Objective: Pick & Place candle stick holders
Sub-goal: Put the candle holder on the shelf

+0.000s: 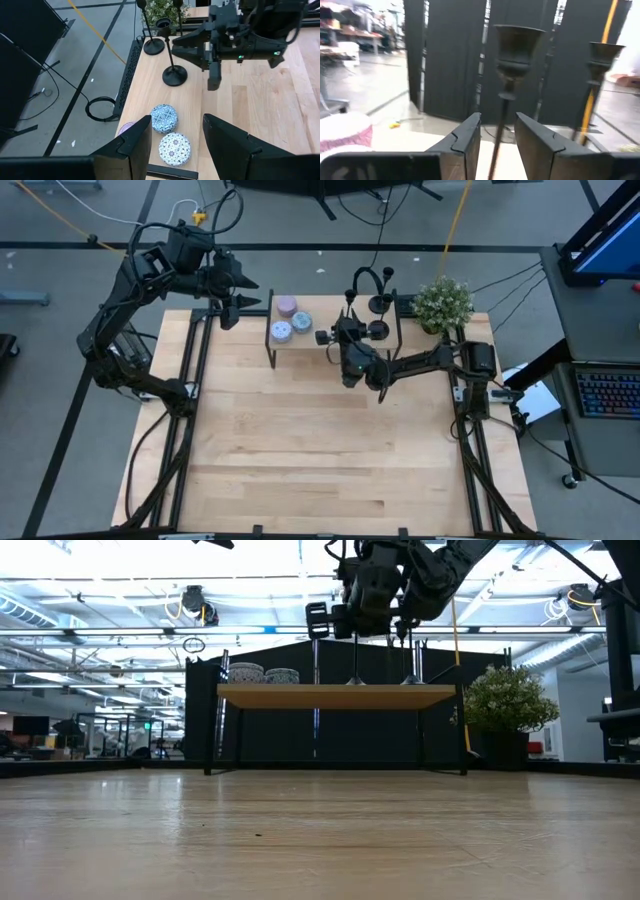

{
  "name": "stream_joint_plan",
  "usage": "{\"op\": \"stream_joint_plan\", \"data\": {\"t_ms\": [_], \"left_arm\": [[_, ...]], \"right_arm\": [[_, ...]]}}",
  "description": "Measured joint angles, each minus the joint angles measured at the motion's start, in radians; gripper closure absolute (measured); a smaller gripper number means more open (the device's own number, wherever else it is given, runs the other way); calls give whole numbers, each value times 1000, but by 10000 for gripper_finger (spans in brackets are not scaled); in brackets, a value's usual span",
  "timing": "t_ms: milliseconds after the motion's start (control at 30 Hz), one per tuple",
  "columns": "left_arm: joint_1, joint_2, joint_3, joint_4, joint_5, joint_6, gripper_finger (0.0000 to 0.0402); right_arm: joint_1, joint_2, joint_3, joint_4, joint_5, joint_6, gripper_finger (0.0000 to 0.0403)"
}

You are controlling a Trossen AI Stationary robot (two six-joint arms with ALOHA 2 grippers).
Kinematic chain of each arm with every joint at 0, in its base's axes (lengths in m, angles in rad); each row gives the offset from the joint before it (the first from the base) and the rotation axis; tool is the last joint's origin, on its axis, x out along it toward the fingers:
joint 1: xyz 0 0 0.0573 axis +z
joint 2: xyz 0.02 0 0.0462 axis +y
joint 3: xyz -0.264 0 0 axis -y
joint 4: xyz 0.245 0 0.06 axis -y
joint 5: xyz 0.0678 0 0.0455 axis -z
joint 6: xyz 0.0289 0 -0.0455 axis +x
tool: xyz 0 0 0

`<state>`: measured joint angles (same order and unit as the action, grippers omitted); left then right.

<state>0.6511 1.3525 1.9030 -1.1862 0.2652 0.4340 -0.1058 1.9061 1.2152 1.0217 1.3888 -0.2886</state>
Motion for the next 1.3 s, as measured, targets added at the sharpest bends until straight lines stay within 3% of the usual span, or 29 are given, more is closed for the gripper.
{"op": "stream_joint_plan", "data": {"t_ms": [267,433,733,867,1100,1300], "left_arm": [[0,0,0,0,0,2,217],[0,0,0,1,0,2,218],[0,0,0,1,58,10,217],[-1,0,0,8,88,14,218],[0,0,0,8,93,12,217],[0,0,0,8,93,10,218]], "right_arm": [[77,-17,0,2,182,-101,287],[144,-24,0,8,182,-117,302],[196,-22,0,23,182,-117,397],[170,-22,-12,21,173,-89,394],[127,-22,-70,19,55,49,401],[127,-22,-88,-64,26,174,402]]}}
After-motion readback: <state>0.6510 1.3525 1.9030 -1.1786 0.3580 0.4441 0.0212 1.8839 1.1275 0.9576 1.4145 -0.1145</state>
